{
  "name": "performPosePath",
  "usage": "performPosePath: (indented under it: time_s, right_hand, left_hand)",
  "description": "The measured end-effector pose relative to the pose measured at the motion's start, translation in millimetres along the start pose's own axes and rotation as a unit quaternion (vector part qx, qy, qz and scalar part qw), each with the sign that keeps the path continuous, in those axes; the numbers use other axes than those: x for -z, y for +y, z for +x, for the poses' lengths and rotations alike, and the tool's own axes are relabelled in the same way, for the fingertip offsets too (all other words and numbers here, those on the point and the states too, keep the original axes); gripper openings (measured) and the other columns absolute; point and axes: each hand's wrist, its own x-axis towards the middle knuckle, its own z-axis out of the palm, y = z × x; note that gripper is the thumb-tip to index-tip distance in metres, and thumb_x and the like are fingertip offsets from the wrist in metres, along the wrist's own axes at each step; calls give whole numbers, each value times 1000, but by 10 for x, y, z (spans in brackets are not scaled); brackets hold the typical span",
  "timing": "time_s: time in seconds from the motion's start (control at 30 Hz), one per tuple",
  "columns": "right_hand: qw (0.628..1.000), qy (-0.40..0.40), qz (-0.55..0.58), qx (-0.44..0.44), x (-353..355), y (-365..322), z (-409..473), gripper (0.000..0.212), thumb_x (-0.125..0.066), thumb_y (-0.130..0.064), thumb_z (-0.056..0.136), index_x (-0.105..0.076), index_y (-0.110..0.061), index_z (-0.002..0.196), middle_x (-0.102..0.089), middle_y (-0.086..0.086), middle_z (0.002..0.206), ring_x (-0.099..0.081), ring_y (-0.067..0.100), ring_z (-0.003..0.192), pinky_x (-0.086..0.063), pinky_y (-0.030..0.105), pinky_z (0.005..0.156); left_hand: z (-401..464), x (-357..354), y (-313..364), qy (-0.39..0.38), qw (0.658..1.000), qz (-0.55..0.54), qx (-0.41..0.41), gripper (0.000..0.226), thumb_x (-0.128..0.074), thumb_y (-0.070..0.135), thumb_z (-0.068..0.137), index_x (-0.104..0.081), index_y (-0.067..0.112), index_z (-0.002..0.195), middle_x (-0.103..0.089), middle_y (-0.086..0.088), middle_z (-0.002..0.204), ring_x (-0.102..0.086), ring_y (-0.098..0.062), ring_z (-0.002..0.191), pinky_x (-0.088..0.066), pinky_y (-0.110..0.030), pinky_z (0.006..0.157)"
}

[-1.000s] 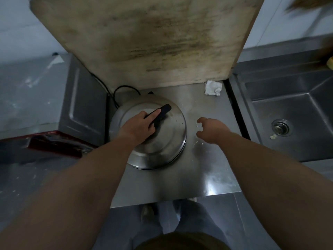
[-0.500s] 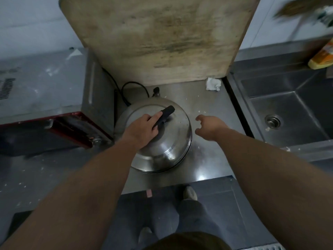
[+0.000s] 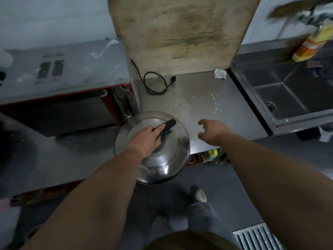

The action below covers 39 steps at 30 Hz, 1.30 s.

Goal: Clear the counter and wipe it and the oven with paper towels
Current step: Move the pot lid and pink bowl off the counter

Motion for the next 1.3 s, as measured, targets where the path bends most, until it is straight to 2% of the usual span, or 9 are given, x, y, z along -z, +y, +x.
performPosePath:
  time_s: [0.37,0.5,0.7,0.8,0.87,1.0,1.07,1.2,1.3]
  right_hand:
    - [995,-54,-44,66,-454,-446,-332,62,-58,-36,86,-40,-28,145,-60,5,131,-59,26,110,-52,39,91]
    - [987,-77,-62,129,-695,-577,-421,64,-60,-38,86,-39,-26,145,-61,6,125,-57,28,110,-49,35,87]
    - [972,-119,-102,174,-1095,-600,-777,45,-61,-41,79,-55,-22,119,-63,4,100,-61,28,95,-50,33,77]
    - [964,-144,-121,189,-1274,-730,-920,52,-72,-30,79,-54,-20,127,-64,9,120,-61,31,106,-52,38,89]
    - [964,-141,-117,195,-1368,-835,-995,53,-69,-26,83,-51,-20,134,-61,10,124,-60,30,106,-50,33,86]
    - [961,-122,-135,206,-1511,-1076,-1111,53,-61,-30,86,-52,-20,137,-61,8,126,-59,26,104,-48,27,84]
    - [959,-123,-154,203,-1578,-1249,-1199,53,-57,-37,85,-52,-20,136,-65,6,118,-60,26,107,-50,31,92]
    - [957,-129,-160,203,-1885,-1674,-1296,66,-49,-54,75,-46,-32,138,-61,4,114,-63,28,95,-53,38,87]
    - [960,-149,-150,183,-2107,-2056,-1388,65,-56,-42,85,-35,-34,147,-62,8,115,-62,27,94,-56,40,83]
  left_hand:
    - [-1146,-334,-412,15,996,-25,89,58,-40,40,102,-18,44,155,-50,-1,123,-54,-22,96,-48,-36,82]
    - [-1684,-481,-573,43,990,-13,131,58,-42,38,97,-34,32,154,-58,-17,119,-60,-38,93,-48,-42,81]
    - [-2608,-666,-565,25,964,-16,263,62,-49,34,101,-22,33,158,-53,-13,123,-57,-34,94,-47,-41,84]
    - [-2982,-703,-578,-9,958,1,286,62,-46,37,103,-18,35,158,-53,-10,126,-60,-32,94,-48,-40,81]
    - [-3163,-733,-588,-12,954,0,300,62,-45,38,103,-17,34,159,-53,-10,125,-59,-31,88,-45,-37,75]
    - [-3442,-871,-655,14,946,-28,323,61,-44,38,104,-17,34,158,-51,-7,121,-43,-17,72,-38,-33,70]
    - [-3547,-914,-759,11,947,-40,319,62,-43,38,104,-15,36,158,-51,-6,119,-43,-15,73,-38,-32,71]
    - [-3785,-1020,-1113,7,947,-56,315,61,-42,38,104,-15,37,158,-51,-6,120,-45,-18,78,-39,-32,72]
    - [-3980,-1144,-1500,14,947,-61,315,61,-42,39,104,-15,38,158,-50,-5,118,-44,-17,76,-38,-32,72]
